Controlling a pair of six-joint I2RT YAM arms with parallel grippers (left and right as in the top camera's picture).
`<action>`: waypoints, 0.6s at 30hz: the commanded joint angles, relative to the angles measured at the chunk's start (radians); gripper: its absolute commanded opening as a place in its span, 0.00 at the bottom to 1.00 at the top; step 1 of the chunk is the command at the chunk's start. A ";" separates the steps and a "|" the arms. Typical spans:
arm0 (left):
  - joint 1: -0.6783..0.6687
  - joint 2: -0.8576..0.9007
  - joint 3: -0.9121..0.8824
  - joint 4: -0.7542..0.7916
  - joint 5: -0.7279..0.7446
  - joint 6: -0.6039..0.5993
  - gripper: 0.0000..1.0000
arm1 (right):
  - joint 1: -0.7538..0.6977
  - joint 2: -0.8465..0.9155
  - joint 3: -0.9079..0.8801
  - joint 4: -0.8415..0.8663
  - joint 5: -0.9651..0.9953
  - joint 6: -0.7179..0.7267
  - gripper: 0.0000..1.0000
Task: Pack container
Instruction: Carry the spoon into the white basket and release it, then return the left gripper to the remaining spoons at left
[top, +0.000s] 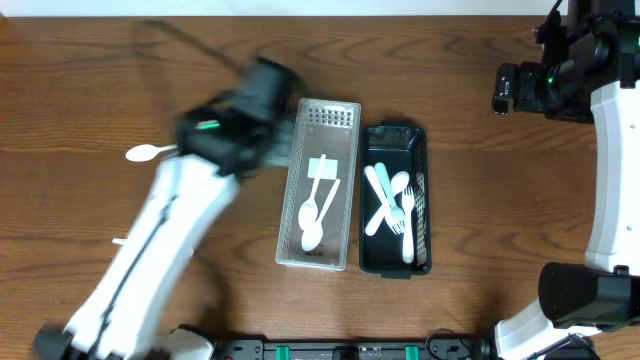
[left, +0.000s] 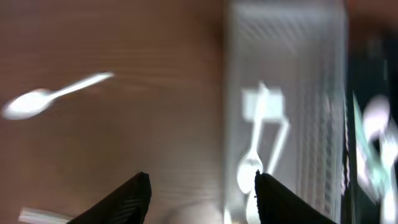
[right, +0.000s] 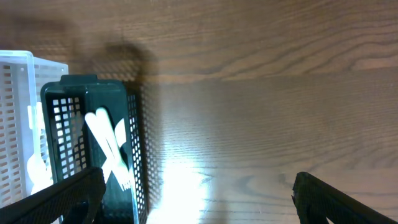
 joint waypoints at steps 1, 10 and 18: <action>0.171 -0.090 0.011 -0.100 -0.108 -0.317 0.57 | -0.003 0.005 0.008 -0.001 0.003 -0.014 0.99; 0.587 -0.126 -0.083 -0.275 -0.106 -0.807 0.85 | -0.003 0.005 0.008 0.003 0.003 -0.014 0.99; 0.761 -0.125 -0.392 -0.033 -0.008 -0.812 0.95 | -0.003 0.005 0.008 -0.002 0.003 -0.014 0.99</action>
